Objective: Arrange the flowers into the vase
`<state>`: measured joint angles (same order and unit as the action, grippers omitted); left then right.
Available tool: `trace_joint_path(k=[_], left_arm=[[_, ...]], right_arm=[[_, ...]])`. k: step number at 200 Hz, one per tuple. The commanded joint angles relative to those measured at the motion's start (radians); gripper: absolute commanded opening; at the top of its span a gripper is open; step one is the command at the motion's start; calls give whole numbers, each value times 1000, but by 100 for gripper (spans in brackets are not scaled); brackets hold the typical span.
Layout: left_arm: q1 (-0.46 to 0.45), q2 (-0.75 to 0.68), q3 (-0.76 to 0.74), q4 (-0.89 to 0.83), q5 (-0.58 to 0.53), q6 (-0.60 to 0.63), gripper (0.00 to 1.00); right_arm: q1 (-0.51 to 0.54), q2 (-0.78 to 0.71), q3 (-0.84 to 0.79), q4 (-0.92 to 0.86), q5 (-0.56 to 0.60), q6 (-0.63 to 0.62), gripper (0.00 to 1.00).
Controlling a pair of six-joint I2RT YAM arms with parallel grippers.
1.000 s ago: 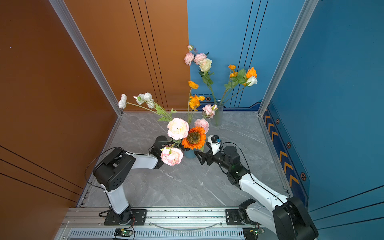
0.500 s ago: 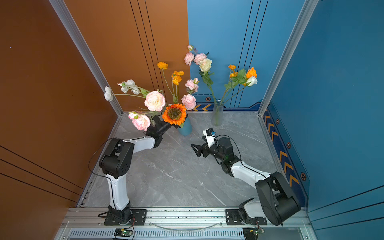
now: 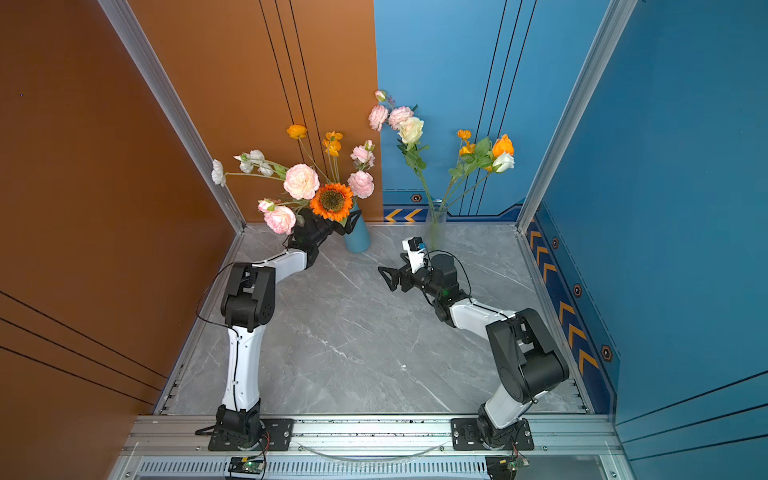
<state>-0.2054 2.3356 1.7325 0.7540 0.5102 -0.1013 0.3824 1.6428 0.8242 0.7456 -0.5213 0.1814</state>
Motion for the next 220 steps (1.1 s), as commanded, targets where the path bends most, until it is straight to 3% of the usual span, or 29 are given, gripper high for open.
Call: trace_joint_path(k=[1, 73, 176, 220], left_arm=[[-7, -40, 98, 74, 24, 52, 43], [-6, -4, 150, -11, 25, 113, 43], [5, 61, 235, -131, 75, 108, 46], [5, 52, 213, -130, 72, 105, 54]], right_arm=[[-3, 25, 18, 53, -40, 29, 100], [-4, 33, 9, 55, -52, 36, 100], [-10, 38, 0, 61, -61, 47, 100], [-10, 29, 3, 51, -63, 47, 100]])
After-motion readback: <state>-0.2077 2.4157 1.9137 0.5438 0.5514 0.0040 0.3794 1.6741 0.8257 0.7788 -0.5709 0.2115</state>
